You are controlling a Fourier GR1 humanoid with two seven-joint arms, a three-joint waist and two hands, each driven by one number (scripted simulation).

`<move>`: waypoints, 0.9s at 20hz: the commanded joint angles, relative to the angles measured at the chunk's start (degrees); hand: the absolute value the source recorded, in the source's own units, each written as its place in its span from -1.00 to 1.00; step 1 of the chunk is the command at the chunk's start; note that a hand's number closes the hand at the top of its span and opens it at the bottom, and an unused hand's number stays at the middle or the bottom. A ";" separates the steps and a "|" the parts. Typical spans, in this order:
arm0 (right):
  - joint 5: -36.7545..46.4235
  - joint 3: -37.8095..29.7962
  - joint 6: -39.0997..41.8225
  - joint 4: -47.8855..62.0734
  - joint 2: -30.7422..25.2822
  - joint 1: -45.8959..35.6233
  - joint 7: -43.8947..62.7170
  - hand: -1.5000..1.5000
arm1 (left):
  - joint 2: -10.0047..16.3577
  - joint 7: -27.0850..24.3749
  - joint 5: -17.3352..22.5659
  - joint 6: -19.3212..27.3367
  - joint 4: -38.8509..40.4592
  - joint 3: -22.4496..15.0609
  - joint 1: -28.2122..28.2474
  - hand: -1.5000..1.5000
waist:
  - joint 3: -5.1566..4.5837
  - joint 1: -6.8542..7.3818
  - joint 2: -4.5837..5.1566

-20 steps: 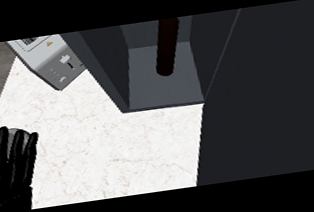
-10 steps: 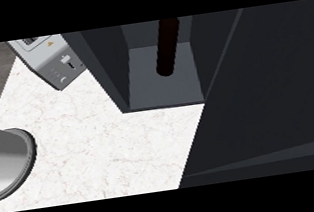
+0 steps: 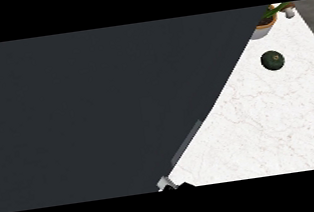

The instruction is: Pick up the wine, place it into the cabinet and close the cabinet

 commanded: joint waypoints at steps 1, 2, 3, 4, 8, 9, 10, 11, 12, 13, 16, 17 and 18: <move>2.27 4.23 -10.88 10.84 0.23 -8.87 -2.94 1.00 | 0.44 0.26 2.16 -5.58 1.37 5.17 1.91 -1.00 | -0.01 0.52 0.03; -1.75 -0.79 -11.53 12.86 0.23 -14.18 -0.94 1.00 | -0.17 1.06 1.32 -4.79 1.13 3.78 1.10 -1.00 | -0.01 0.45 0.22; -3.77 -3.43 -11.68 13.81 0.23 -17.84 -0.25 1.00 | 0.61 2.66 3.51 -4.76 0.88 5.52 0.20 -1.00 | 0.01 0.40 0.28; -3.78 -3.21 -12.74 16.12 0.23 -19.66 -1.23 1.00 | 0.15 2.59 2.49 -5.20 -0.84 6.58 2.89 -1.00 | 0.04 0.69 0.17; -6.50 -10.35 -10.76 24.96 0.24 -26.55 -3.22 1.00 | -0.76 4.51 4.30 -7.81 -0.24 8.87 3.98 -1.00 | 0.07 0.55 0.31; -8.77 -11.91 -10.92 27.29 0.24 -28.39 -5.32 1.00 | -0.83 5.67 4.35 -6.55 0.05 8.20 1.38 -1.00 | 0.07 0.15 0.43; -8.05 -11.53 -10.87 27.78 0.24 -28.33 -4.96 1.00 | -2.04 6.39 3.59 -6.43 -1.92 8.09 2.84 -1.00 | 0.09 -0.06 0.29; -8.80 -13.39 -8.74 30.19 0.24 -28.73 -6.30 1.00 | -1.13 7.53 5.73 -7.90 -2.04 11.15 4.26 -1.00 | 0.10 0.17 0.30; -8.69 -12.72 -11.84 32.55 0.24 -30.19 -8.22 1.00 | -0.52 8.26 6.51 -8.52 1.27 11.26 0.76 -1.00 | 0.07 -0.17 0.39; -7.59 -13.52 -10.75 35.35 0.24 -30.77 -9.64 1.00 | -2.75 6.83 2.82 -9.18 0.69 8.92 1.91 -1.00 | 0.06 -0.12 0.37; -6.83 -17.59 -7.12 40.94 0.24 -31.63 -12.90 1.00 | -3.13 9.32 1.49 -8.06 -0.08 7.54 0.85 -1.00 | 0.09 -0.53 0.40; -8.47 -20.37 -6.75 45.58 0.24 -34.95 -15.93 1.00 | -2.78 10.33 2.17 -6.17 -0.78 7.45 -1.12 -1.00 | 0.09 -0.31 0.58; -7.88 -22.02 -4.76 42.87 -1.14 -34.42 -14.09 1.00 | -3.87 9.94 1.09 -8.09 1.99 7.25 -1.31 -1.00 | 0.08 -0.86 0.39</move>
